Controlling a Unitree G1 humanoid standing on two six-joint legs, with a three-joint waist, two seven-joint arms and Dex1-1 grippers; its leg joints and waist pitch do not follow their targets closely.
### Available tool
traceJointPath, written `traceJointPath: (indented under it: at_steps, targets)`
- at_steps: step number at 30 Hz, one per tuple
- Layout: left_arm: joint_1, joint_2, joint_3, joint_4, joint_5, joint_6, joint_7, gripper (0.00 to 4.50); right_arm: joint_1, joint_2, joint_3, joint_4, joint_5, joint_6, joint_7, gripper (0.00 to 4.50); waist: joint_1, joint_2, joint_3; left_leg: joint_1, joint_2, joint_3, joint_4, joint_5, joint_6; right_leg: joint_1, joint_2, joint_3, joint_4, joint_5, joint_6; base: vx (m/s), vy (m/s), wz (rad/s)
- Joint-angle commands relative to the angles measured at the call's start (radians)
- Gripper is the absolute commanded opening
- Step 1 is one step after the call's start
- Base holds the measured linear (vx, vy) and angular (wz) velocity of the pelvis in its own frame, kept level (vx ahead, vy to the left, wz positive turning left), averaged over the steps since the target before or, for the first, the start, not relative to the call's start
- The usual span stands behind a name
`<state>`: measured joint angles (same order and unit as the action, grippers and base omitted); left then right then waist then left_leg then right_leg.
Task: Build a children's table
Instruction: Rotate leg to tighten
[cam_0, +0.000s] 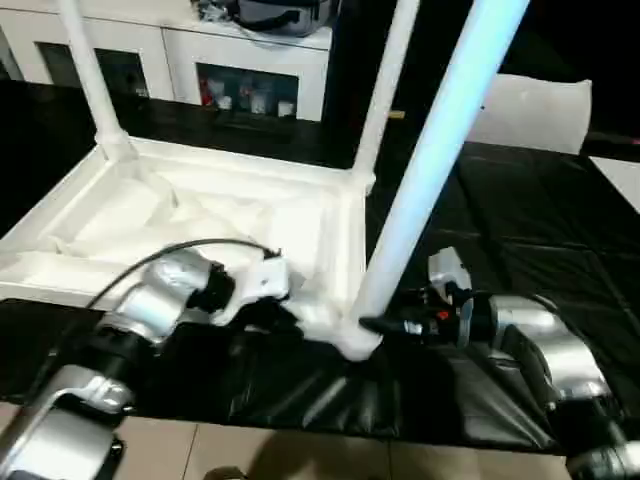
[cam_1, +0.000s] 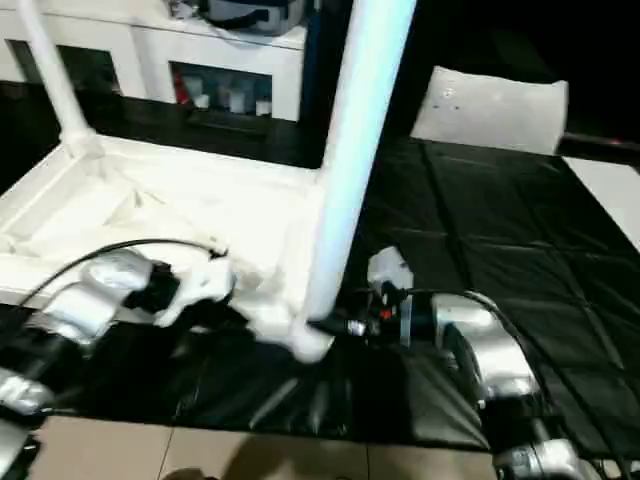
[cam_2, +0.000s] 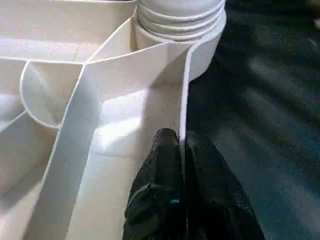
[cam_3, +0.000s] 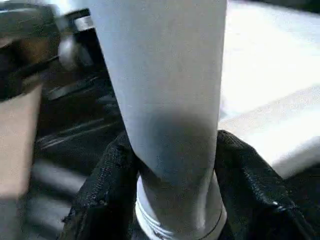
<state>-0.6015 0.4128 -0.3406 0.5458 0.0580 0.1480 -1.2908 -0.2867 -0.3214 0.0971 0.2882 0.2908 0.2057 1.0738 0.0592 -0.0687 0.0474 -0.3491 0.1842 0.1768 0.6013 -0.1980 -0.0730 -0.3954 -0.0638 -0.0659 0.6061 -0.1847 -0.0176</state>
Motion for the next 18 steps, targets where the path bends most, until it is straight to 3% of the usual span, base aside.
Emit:
traceJointPath:
  at_steps: [1,2,3,4,5,6,7,10,12,13,15,16,18]
  targets:
    - [-0.027,-0.099,0.049,-0.002,-0.07,0.05,0.136,0.0,0.007,0.049,0.067,-0.019,-0.029,0.047,-0.05,1.93,-0.003,-0.007,-0.041,0.01,0.046,-0.028,-0.083,-0.314,-0.003,0.026,-0.092,0.041,-0.114,-0.628,-0.071,0.0,0.0,0.0]
    - [-0.034,-0.126,0.064,0.0,-0.07,0.079,0.178,0.0,0.003,0.079,0.06,-0.014,-0.046,0.049,-0.113,1.93,-0.018,-0.001,-0.039,0.007,0.043,-0.029,-0.081,-0.323,0.0,0.023,-0.09,0.039,-0.119,-0.65,-0.063,0.0,0.0,0.0]
    - [-0.041,-0.155,0.077,0.001,-0.07,0.107,0.219,0.0,-0.007,0.115,0.05,-0.004,-0.061,0.069,-0.191,1.93,-0.022,0.006,-0.038,0.01,0.041,-0.029,-0.079,-0.332,-0.002,0.019,-0.089,0.038,-0.122,-0.663,-0.062,0.0,0.0,0.0]
    - [-0.049,-0.188,0.092,0.005,-0.066,0.125,0.274,0.0,-0.02,0.155,0.04,0.011,-0.075,0.08,-0.273,1.93,-0.031,0.002,-0.042,0.011,0.038,-0.031,-0.077,-0.337,-0.003,0.018,-0.09,0.034,-0.125,-0.678,-0.055,0.0,0.0,0.0]
    - [-0.057,-0.216,0.107,0.009,-0.068,0.147,0.319,0.0,-0.034,0.191,0.032,0.029,-0.088,0.083,-0.343,1.93,-0.042,0.002,-0.044,-0.001,0.038,-0.035,-0.08,-0.324,-0.002,0.029,-0.091,0.029,-0.122,-0.661,-0.059,0.0,0.0,0.0]
    - [-0.063,-0.241,0.117,0.009,-0.071,0.167,0.352,0.0,-0.053,0.228,0.022,0.053,-0.1,0.093,-0.418,1.93,-0.045,0.004,-0.044,-0.003,0.039,-0.037,-0.083,-0.322,-0.002,0.032,-0.091,0.026,-0.124,-0.654,-0.058,0.0,0.0,0.0]
    - [-0.07,-0.262,0.129,0.012,-0.071,0.178,0.389,0.0,-0.073,0.261,0.012,0.077,-0.114,0.102,-0.487,1.93,-0.057,0.009,-0.045,-0.002,0.039,-0.035,-0.083,-0.328,-0.001,0.027,-0.089,0.025,-0.124,-0.634,-0.066,0.0,0.0,0.0]
    - [-0.089,-0.313,0.158,0.014,-0.068,0.205,0.478,0.0,-0.134,0.342,-0.009,0.148,-0.155,0.103,-0.656,1.93,-0.065,0.003,-0.048,-0.001,0.033,-0.032,-0.08,-0.313,0.023,0.026,-0.091,0.026,-0.127,-0.614,-0.068,0.0,0.0,0.0]
    - [-0.098,-0.334,0.171,0.012,-0.07,0.206,0.508,0.0,-0.173,0.388,-0.03,0.187,-0.159,0.102,-0.728,1.93,-0.07,0.01,-0.048,-0.002,0.036,-0.033,-0.084,-0.303,0.031,0.026,-0.091,0.031,-0.121,-0.565,-0.09,0.0,0.0,0.0]
    - [-0.1,-0.34,0.175,0.011,-0.069,0.209,0.515,0.0,-0.185,0.406,-0.043,0.199,-0.161,0.103,-0.756,1.93,-0.073,0.012,-0.049,-0.003,0.037,-0.032,-0.085,-0.3,0.032,0.024,-0.089,0.033,-0.118,-0.539,-0.099,0.0,0.0,0.0]
    - [-0.098,-0.336,0.166,0.003,-0.055,0.198,0.514,0.0,-0.196,0.429,-0.058,0.197,-0.148,0.092,-0.76,1.93,-0.068,0.01,-0.059,-0.004,0.042,-0.024,-0.084,-0.218,0.053,0.031,-0.087,0.045,-0.094,-0.327,-0.155,0.027,0.008,0.01]
    - [-0.092,-0.33,0.159,-0.004,-0.049,0.193,0.503,0.0,-0.196,0.433,-0.059,0.191,-0.146,0.086,-0.752,2.48,-0.068,0.005,-0.059,-0.007,0.042,-0.022,-0.083,-0.199,0.062,0.033,-0.086,0.046,-0.09,-0.288,-0.166,0.059,0.004,0.04]
    - [-0.08,-0.315,0.152,-0.017,-0.042,0.196,0.489,0.0,-0.187,0.425,-0.051,0.175,-0.15,0.065,-0.73,2.62,-0.062,0.005,-0.062,-0.005,0.041,-0.015,-0.076,-0.141,0.092,0.036,-0.089,0.05,-0.079,-0.2,-0.201,0.071,-0.005,0.05]
